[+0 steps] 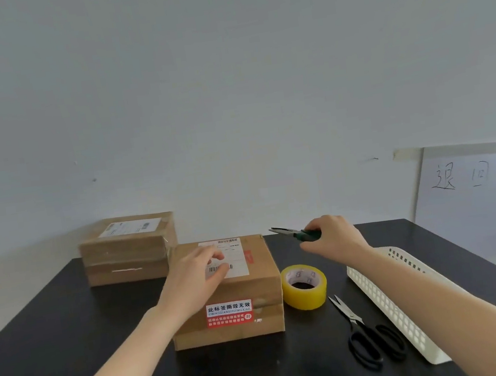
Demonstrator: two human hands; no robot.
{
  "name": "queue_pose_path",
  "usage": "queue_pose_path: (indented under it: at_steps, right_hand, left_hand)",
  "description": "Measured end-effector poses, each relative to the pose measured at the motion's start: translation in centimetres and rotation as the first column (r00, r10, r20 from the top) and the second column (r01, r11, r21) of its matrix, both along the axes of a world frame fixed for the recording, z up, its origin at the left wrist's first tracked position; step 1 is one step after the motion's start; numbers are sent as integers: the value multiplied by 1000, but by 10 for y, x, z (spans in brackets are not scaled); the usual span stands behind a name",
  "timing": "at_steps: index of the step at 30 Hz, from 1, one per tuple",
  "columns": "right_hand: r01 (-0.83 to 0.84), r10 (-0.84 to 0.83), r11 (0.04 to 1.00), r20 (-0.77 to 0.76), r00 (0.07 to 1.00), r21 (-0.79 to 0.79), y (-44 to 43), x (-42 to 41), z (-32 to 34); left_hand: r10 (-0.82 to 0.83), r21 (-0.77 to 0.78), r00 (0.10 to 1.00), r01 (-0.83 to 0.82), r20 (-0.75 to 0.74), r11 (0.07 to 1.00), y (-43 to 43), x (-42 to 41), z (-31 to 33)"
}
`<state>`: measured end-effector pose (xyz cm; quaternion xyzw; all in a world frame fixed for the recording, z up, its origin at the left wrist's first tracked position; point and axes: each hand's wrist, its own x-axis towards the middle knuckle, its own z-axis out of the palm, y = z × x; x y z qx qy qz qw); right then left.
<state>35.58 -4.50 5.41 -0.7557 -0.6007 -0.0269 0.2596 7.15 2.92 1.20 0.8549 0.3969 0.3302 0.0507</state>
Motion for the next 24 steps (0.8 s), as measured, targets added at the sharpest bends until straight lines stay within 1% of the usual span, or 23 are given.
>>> queue_pose_path:
  at_steps: [4, 8, 12, 17, 20, 24]
  right_hand:
    - [-56, 56, 998, 21, 998, -3, 20, -23, -3]
    - [-92, 93, 996, 37, 995, -17, 36, -44, -10]
    - [-114, 115, 992, 15, 993, -51, 49, -59, -19]
    - [-130, 133, 989, 48, 990, -68, 59, -69, -23]
    - [-113, 117, 991, 47, 992, -77, 61, -70, -23]
    - [-35, 40, 994, 47, 998, -100, 62, -67, -23]
  left_hand:
    - [34, -13, 999, -34, 0, 999, 7, -17, -4]
    - [46, 20, 999, -45, -14, 999, 14, -31, -9]
    - [57, 44, 998, -57, -4, 997, 17, -38, -14]
    - [53, 46, 998, -54, 19, 998, 18, -38, -18]
    - [56, 53, 998, -57, 24, 997, 19, -37, -18]
    - [60, 57, 997, -62, 38, 996, 20, -37, -20]
